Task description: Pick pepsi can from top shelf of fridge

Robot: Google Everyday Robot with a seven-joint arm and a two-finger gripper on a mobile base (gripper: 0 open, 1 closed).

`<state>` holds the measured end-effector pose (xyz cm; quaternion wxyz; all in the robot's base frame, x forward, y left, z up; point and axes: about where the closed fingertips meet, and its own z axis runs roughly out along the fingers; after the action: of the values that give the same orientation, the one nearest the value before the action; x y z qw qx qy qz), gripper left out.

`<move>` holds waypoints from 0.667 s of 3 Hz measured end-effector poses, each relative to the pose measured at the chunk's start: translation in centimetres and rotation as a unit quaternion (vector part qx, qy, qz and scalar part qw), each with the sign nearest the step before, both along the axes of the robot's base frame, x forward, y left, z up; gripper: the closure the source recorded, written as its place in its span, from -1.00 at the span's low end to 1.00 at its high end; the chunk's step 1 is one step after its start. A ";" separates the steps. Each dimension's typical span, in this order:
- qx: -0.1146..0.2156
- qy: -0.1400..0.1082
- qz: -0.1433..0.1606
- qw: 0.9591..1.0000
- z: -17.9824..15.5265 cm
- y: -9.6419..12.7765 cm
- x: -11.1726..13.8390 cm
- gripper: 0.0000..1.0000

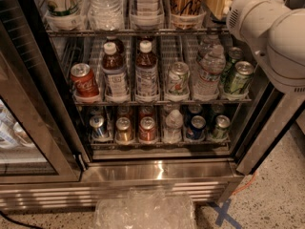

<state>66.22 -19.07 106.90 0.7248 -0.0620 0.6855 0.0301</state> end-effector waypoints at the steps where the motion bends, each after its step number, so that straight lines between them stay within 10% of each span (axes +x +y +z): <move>1: 0.000 0.000 0.000 1.000 0.0 0.0 0.0 0.47; 2: 0.003 -0.001 0.011 1.000 0.9 0.3 -0.3 0.93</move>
Offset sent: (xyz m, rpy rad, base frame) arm -0.0040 0.0009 0.0176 0.0145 0.0049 0.0466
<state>65.95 -18.81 107.80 0.7249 -0.0678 0.6843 0.0398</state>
